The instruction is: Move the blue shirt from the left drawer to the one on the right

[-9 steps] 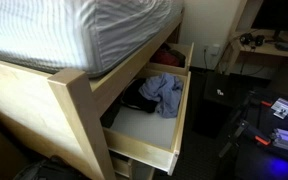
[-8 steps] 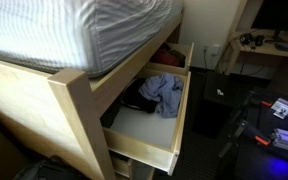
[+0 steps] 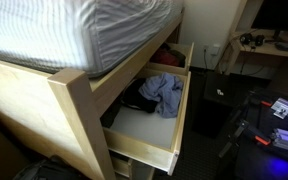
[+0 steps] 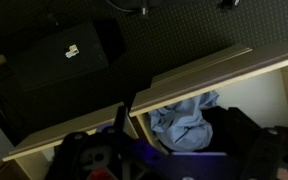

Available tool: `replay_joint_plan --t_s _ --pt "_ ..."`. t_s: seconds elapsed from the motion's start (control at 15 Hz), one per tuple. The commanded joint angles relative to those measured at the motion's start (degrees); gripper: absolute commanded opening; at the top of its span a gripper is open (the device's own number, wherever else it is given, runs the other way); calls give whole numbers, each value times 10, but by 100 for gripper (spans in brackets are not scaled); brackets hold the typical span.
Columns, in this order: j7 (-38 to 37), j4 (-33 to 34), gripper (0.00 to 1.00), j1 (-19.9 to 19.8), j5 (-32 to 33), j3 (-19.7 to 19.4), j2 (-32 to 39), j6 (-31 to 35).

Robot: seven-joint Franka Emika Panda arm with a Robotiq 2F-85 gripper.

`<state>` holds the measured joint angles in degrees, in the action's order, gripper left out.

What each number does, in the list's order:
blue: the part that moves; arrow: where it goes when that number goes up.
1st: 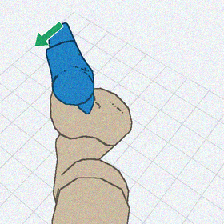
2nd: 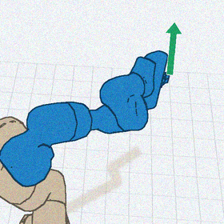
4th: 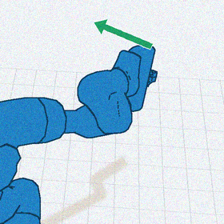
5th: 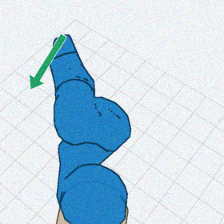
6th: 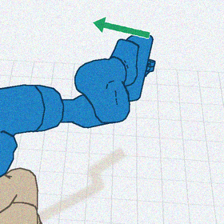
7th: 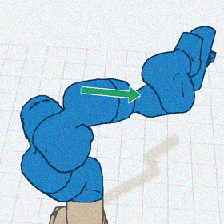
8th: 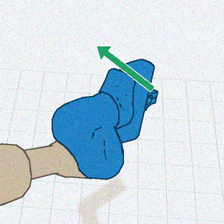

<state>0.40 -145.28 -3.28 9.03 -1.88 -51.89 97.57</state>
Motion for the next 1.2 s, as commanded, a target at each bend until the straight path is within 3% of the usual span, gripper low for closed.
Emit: replay_joint_plan --t_s 0.0,0.27,0.4,0.47,0.53,0.73,0.8,1.13 --pt "109 3 100 28 5 -52 24 -3" --pt "245 -13 100 47 3 -129 54 19" --pt "292 -2 100 55 -2 -152 99 -1" --pt "273 2 100 44 18 -136 123 -1" --pt "268 -8 100 38 -1 -136 75 1" --pt "268 -5 100 37 -1 -133 90 2" --pt "248 -18 100 32 8 -117 64 16" --pt "261 -69 100 38 24 -144 133 231"
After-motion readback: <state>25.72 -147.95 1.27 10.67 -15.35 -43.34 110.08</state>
